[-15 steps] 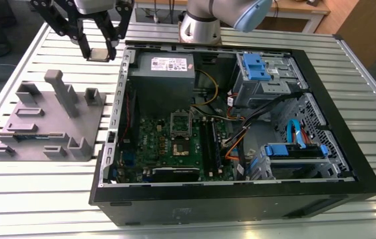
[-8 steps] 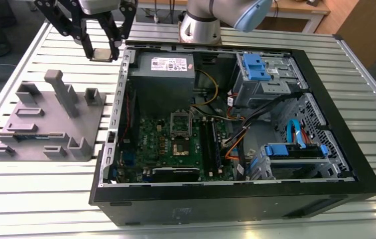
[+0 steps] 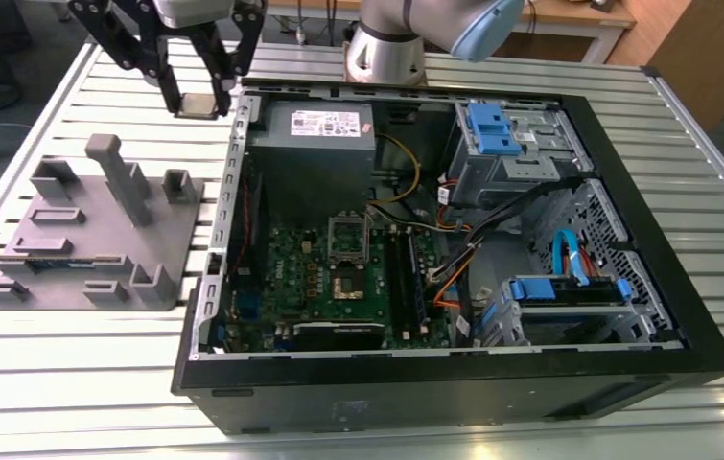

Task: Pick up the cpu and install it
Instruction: 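Pick up the cpu and move it towards the insertion slot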

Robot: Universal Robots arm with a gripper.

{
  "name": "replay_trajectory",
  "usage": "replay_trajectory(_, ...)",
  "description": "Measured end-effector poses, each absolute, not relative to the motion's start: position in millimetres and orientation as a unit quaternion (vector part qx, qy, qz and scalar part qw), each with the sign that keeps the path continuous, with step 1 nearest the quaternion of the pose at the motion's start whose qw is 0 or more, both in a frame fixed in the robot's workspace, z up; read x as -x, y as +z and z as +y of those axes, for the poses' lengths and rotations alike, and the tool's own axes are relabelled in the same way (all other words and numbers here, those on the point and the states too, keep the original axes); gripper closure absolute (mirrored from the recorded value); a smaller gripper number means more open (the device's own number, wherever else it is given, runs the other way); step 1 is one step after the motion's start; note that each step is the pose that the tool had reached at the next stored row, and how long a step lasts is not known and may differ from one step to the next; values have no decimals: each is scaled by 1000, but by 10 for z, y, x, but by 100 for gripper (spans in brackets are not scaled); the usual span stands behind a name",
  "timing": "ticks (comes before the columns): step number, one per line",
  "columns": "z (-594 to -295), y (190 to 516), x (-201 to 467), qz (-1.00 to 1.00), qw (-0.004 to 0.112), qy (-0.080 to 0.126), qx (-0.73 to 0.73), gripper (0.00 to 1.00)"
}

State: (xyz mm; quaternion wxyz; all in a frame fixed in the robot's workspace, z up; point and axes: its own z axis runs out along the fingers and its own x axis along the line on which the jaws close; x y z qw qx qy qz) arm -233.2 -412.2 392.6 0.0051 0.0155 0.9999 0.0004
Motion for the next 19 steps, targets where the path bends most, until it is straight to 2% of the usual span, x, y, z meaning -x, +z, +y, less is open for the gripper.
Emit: replay_trajectory(19,-4122,3913,2015,1000,-4,0,-16,53)
